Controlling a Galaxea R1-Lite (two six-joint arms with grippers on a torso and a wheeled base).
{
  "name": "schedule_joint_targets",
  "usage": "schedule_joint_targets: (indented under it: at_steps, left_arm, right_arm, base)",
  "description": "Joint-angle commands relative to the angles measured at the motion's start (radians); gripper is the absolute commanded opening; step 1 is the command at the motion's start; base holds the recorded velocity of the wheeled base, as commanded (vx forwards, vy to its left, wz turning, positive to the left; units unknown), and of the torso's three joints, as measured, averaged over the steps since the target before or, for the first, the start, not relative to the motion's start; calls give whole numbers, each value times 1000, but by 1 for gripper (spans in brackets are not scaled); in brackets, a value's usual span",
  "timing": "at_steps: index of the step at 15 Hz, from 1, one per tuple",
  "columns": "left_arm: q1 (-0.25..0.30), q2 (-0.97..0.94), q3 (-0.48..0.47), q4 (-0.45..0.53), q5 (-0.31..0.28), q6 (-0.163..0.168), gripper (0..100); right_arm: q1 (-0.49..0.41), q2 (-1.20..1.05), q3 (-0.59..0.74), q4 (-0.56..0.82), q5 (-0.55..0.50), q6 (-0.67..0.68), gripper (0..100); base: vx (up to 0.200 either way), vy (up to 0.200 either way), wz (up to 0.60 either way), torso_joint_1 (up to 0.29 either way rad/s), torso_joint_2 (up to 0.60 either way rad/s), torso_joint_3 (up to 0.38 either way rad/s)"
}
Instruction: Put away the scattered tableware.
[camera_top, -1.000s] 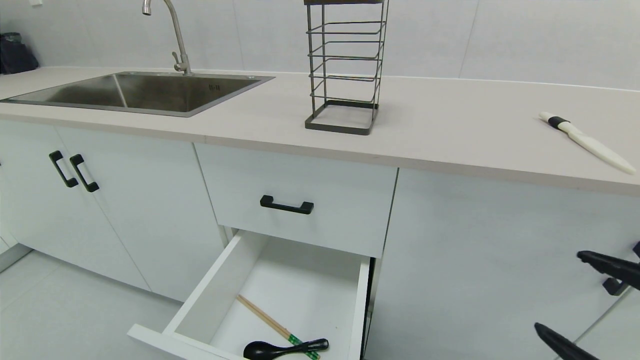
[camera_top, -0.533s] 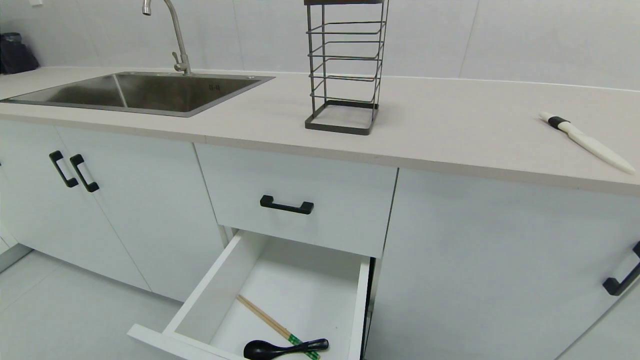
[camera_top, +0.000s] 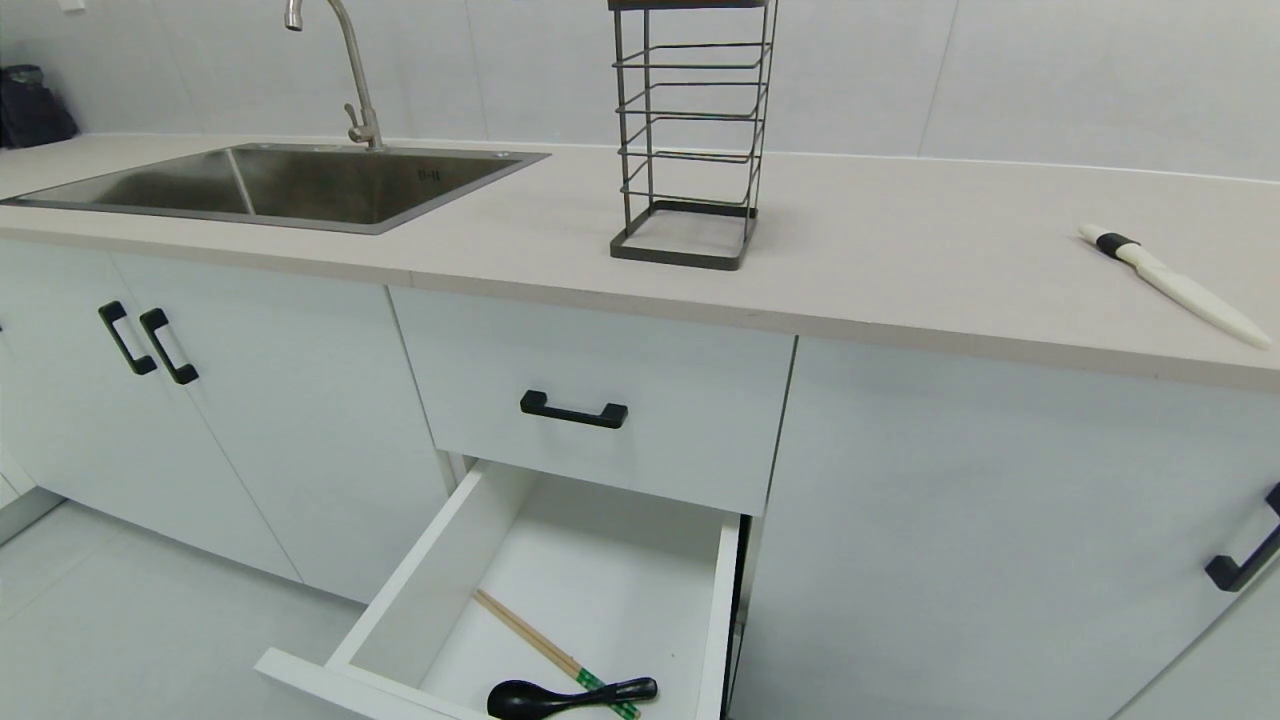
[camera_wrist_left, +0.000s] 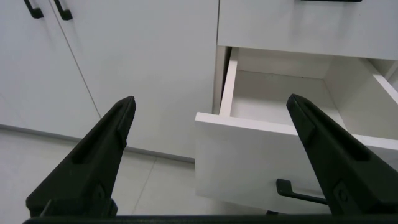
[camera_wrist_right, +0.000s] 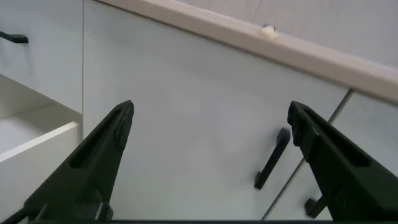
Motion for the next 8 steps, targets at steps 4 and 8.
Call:
schedule_joint_targets:
  at_steps: [4,8]
  left_arm:
    - [0,1,0,-2,-3,-2,100]
    - [0,1,2,-3,-12,0,100]
  right_arm:
    - [-11,-132,36,175,-63,162,100]
    - [-11,-132,33,330,-83,170,100]
  base:
    - [0,0,0,0,0,0]
    - [0,0,0,0,0,0]
